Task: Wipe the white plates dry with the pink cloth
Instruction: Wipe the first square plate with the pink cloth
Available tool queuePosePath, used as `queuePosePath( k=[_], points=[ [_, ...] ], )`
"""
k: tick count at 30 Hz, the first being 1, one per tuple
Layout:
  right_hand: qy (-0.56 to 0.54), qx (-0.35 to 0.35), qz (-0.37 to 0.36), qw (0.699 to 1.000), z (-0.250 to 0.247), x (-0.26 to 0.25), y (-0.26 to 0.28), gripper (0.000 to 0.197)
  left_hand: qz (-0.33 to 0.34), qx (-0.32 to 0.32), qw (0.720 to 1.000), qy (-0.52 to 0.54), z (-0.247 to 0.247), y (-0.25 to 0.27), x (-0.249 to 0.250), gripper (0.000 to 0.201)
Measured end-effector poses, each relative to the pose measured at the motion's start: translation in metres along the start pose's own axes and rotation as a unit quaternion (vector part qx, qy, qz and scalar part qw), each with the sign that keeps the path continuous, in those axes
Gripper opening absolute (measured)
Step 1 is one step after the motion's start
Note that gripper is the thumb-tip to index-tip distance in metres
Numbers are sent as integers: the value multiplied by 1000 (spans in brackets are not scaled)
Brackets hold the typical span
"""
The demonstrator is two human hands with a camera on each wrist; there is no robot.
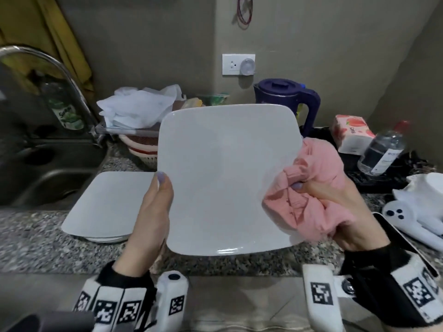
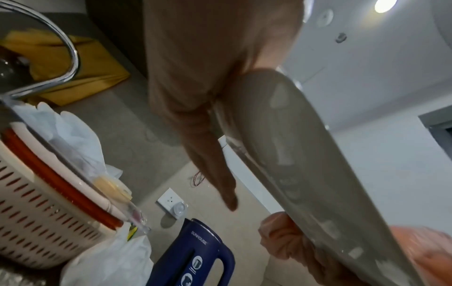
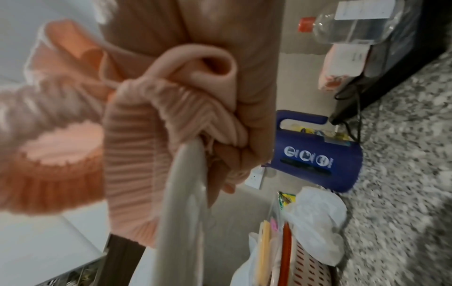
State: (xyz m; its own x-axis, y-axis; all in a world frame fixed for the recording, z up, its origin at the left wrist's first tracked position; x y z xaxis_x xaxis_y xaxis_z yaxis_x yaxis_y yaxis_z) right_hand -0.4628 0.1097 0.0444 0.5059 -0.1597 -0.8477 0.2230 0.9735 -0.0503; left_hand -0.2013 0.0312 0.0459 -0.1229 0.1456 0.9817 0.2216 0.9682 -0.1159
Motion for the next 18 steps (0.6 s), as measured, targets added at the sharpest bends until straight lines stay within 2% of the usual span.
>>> queuePosePath(
  k=[3,6,9,12,14,16,17,18],
  points=[
    [25,18,-29,999,-13,-7,2,68,-59,-63,995,52,5,0,-5,41],
    [-4,38,44,998,-24,6,5,73,-38,-61,996,46,12,7,1,39],
    [2,56,-10,998,-19,0,9,51,-13,-56,996,61,15,8,-3,42],
    [24,46,-51,997,-4,-10,15,62,-37,-81,991,103,22,11,-8,45],
    [44,60,-57,996,-3,-11,14,59,-29,-36,993,111,22,13,-11,41],
    [118,74,-74,988,-3,-13,13,60,-5,22,994,107,21,16,-15,40],
    [206,82,-106,969,-1,-18,14,62,4,38,993,108,21,17,-16,40],
    [323,96,-150,930,3,-23,16,64,8,49,993,108,21,18,-17,41]
  ],
)
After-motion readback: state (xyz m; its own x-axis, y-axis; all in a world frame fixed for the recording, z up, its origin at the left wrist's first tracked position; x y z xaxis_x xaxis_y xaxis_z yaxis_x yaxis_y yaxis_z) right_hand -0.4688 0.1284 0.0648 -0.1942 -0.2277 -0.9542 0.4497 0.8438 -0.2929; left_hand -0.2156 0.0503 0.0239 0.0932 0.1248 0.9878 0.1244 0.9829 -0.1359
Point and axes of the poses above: each hand's wrist, its own y-axis away from the middle knuckle, its own z-axis out of the palm, x = y × z, the point moved 5 cm from there along -y, towards the middle knuckle, and after that the axes turned 15 degrees about -y, right-handed, at the moved point
